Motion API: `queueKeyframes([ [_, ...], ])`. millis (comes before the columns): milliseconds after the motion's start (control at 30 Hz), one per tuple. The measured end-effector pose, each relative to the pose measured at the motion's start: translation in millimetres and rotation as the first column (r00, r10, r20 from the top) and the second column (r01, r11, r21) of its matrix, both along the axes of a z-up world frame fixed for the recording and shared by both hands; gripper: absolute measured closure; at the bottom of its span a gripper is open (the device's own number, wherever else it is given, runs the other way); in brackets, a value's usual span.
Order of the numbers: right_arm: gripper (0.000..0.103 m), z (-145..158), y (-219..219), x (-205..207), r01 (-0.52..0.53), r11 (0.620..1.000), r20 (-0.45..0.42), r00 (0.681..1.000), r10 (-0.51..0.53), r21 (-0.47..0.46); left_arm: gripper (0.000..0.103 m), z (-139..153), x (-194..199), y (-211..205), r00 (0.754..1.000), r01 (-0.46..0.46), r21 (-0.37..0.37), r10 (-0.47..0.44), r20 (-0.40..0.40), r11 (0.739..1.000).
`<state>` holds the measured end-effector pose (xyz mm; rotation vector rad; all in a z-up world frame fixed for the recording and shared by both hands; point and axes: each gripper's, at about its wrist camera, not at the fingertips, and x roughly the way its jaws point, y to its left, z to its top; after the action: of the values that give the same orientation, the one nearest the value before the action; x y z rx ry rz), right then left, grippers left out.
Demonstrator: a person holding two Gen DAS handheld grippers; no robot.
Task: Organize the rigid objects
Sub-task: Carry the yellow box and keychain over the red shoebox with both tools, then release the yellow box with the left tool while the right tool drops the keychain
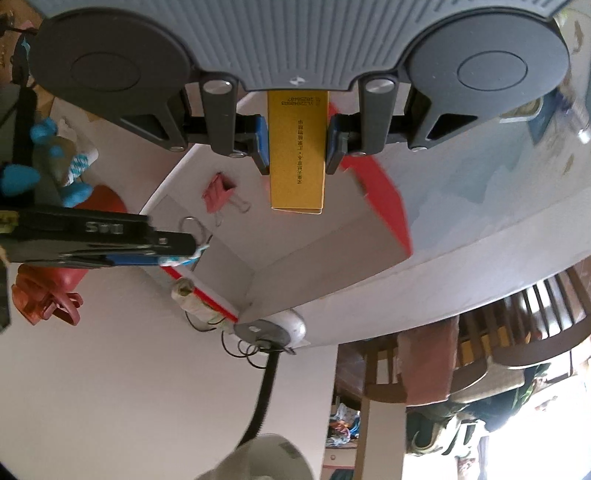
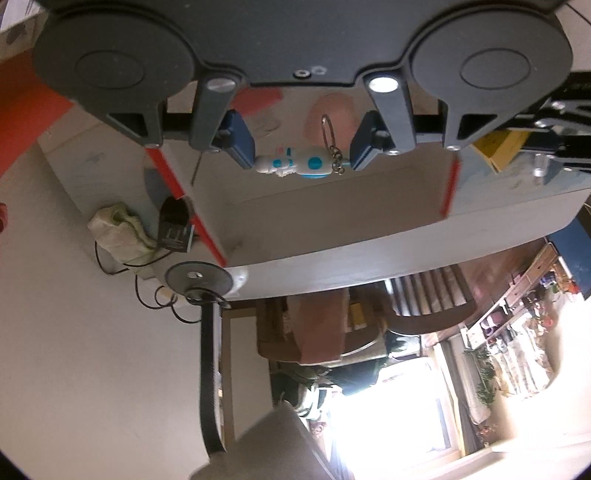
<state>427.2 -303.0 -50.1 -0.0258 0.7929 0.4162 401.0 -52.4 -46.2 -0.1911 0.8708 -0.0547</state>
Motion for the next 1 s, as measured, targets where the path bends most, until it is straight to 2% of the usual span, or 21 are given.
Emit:
queueKeyframes([
  [200,0.047,-17.0,3.1,29.4,-0.02,0.999,-0.036,0.999,0.019,-0.035,0.074,-5.4,37.3,-25.1,0.999,0.015,0.019,-0.015,-0.03,1.0],
  [500,0.047,-42.5,13.4,61.5,-0.059,0.995,-0.111,0.993,0.051,-0.077,0.074,-46.6,84.1,-48.2,0.989,0.015,0.078,-0.003,-0.145,0.997],
  [767,0.047,-68.0,17.0,80.9,-0.108,0.986,-0.21,0.974,0.08,-0.123,0.074,-78.5,107.4,-56.6,0.97,-0.002,0.107,0.029,-0.243,0.994],
  [1000,0.047,-72.6,22.5,83.4,-0.15,0.976,-0.279,0.955,0.103,-0.155,0.074,-98.8,119.7,-66.8,0.946,0.018,0.125,0.023,-0.322,0.992],
])
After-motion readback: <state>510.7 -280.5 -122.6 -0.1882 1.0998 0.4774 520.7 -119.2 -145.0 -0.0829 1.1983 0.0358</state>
